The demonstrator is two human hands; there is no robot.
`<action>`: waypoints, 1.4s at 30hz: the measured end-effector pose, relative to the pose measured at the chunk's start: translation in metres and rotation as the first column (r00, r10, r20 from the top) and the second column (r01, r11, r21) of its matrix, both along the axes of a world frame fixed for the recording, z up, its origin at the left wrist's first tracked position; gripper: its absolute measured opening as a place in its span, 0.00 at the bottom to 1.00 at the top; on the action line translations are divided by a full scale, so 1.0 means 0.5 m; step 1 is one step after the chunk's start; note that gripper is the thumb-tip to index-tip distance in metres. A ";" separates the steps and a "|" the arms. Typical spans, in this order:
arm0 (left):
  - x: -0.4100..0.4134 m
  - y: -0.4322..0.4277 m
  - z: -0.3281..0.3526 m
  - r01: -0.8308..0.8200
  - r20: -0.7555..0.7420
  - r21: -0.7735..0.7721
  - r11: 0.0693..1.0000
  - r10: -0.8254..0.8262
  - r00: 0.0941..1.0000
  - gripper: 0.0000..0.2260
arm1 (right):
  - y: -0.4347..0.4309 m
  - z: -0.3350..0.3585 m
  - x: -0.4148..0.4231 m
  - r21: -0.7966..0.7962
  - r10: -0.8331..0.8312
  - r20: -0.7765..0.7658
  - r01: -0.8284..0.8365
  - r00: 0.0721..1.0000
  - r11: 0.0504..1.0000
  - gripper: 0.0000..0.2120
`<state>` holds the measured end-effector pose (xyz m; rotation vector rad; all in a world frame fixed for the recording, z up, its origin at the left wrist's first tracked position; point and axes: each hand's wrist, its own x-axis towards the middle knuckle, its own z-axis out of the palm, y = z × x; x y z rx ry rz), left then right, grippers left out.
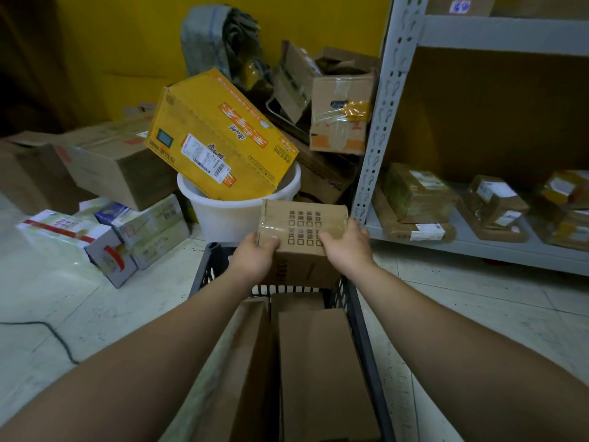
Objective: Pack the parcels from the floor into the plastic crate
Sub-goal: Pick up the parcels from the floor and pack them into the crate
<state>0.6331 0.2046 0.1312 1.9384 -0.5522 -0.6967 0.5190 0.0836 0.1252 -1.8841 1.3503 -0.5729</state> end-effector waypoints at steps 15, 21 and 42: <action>0.004 0.004 -0.045 0.204 0.053 0.270 0.941 -0.226 0.973 0.16 | 0.006 -0.066 -0.020 0.007 0.136 -0.221 -0.138 0.966 0.990 0.27; 0.004 -0.039 -0.103 0.258 0.144 0.492 0.832 -0.370 0.918 0.20 | -0.002 -0.124 -0.032 -0.068 0.159 -0.554 -0.235 0.817 0.970 0.28; 0.042 -0.083 -0.122 0.326 0.117 0.800 0.503 -0.664 0.738 0.28 | -0.020 -0.171 -0.038 -0.047 0.328 -0.639 -0.461 0.696 0.886 0.28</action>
